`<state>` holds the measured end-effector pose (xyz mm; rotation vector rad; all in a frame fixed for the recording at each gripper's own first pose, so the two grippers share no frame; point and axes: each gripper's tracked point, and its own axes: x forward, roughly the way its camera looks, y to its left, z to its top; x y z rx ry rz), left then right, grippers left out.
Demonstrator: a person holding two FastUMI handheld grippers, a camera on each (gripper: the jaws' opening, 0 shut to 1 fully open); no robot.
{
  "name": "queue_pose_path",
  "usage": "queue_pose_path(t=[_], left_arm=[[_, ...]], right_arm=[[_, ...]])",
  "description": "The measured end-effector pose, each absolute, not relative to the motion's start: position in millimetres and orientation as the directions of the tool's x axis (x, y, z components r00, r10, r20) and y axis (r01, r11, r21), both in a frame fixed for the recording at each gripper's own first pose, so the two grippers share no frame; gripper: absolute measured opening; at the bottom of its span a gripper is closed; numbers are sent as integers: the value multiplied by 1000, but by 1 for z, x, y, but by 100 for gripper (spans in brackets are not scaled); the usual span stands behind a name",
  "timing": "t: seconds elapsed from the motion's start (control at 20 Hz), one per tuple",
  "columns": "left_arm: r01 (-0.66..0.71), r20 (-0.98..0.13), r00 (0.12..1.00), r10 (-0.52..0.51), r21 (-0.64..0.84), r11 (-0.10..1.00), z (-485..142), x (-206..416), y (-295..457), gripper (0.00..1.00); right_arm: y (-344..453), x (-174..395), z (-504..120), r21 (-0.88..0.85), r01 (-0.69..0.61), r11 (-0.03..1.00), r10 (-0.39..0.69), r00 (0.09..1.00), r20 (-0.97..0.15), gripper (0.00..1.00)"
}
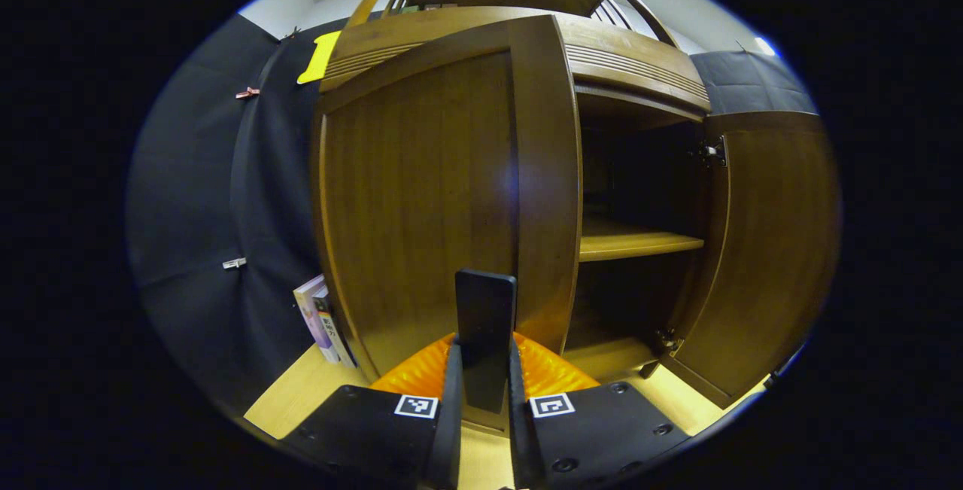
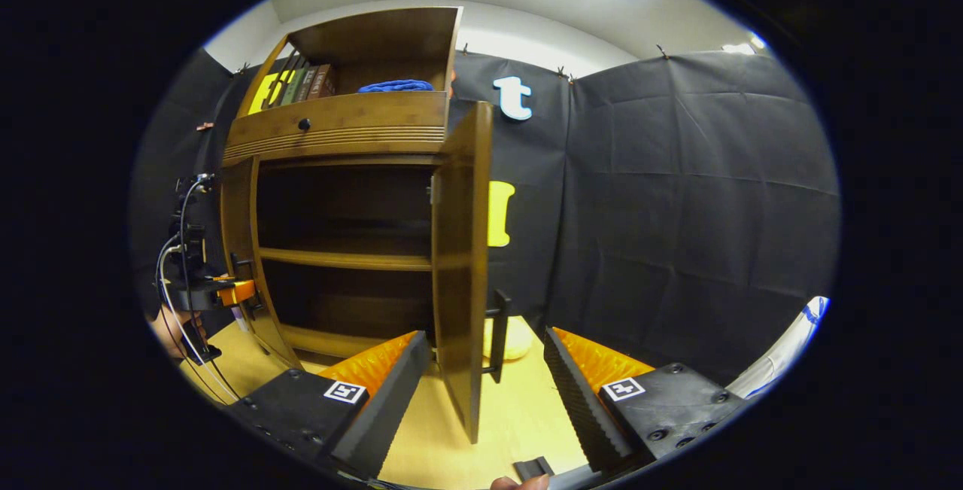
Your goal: Open the right door of the double-door shoe cabinet with the right hand, and open the left door with the left hand.
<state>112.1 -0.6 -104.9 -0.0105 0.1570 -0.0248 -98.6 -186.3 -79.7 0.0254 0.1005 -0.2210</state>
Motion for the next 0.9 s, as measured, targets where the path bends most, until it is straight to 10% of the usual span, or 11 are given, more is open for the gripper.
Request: queue_pose_path(t=[0.9], left_arm=[[-66,-133,989,64,-11,998,-110,21,119,15]], right_arm=[[-69,-73,-80,46,89,995,-84,991,-107,98]])
